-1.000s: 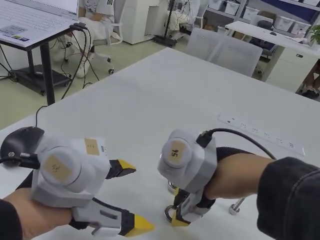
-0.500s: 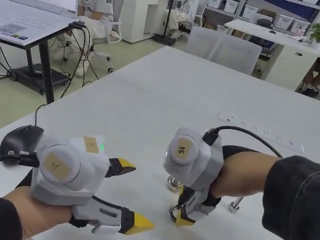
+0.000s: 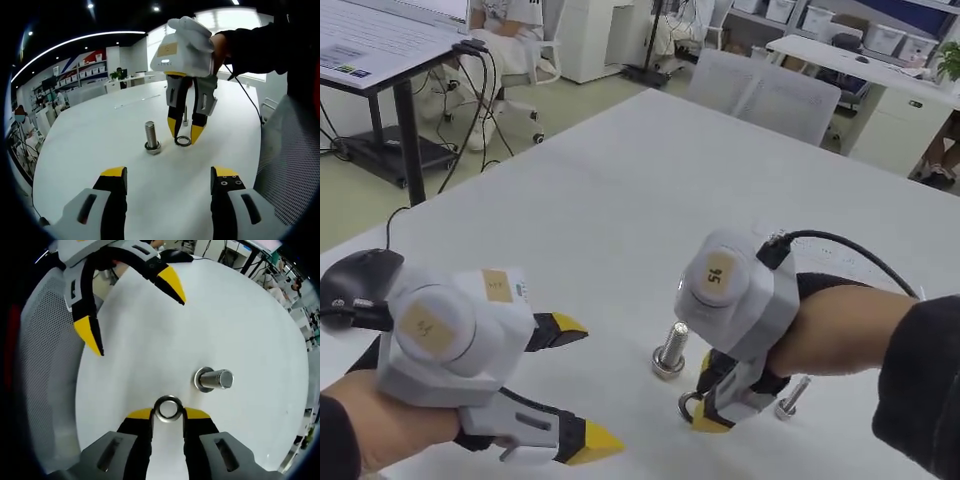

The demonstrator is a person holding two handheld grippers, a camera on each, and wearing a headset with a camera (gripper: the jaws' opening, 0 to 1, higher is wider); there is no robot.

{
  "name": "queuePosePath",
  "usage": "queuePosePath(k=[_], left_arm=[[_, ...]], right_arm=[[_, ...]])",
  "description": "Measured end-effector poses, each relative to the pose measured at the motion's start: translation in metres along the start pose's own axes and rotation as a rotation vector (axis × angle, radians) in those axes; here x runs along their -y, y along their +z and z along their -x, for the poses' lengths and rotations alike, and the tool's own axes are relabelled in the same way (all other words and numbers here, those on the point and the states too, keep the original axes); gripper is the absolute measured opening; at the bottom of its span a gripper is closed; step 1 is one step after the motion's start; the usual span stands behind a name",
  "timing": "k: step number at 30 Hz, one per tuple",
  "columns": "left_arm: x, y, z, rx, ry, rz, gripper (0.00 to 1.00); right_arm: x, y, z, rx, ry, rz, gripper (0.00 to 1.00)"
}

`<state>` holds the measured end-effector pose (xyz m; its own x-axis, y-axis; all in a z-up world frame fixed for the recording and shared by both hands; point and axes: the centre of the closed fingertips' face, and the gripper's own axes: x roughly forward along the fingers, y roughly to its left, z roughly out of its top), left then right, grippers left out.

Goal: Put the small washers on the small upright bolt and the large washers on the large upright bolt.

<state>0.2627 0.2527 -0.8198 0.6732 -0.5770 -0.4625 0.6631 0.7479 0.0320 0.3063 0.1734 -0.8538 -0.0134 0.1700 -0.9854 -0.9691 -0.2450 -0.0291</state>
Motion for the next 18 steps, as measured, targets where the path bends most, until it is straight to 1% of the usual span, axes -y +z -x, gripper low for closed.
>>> queuePosePath(k=[7, 18], left_arm=[[-0.001, 0.0, -0.001, -0.003, -0.002, 0.001, 0.67], [-0.003, 0.0, -0.003, -0.008, -0.005, 0.001, 0.67]], right_arm=[[0.004, -0.003, 0.01, 0.009, -0.012, -0.016, 0.24], [0.014, -0.006, 0.028, 0.024, -0.047, -0.028, 0.24]])
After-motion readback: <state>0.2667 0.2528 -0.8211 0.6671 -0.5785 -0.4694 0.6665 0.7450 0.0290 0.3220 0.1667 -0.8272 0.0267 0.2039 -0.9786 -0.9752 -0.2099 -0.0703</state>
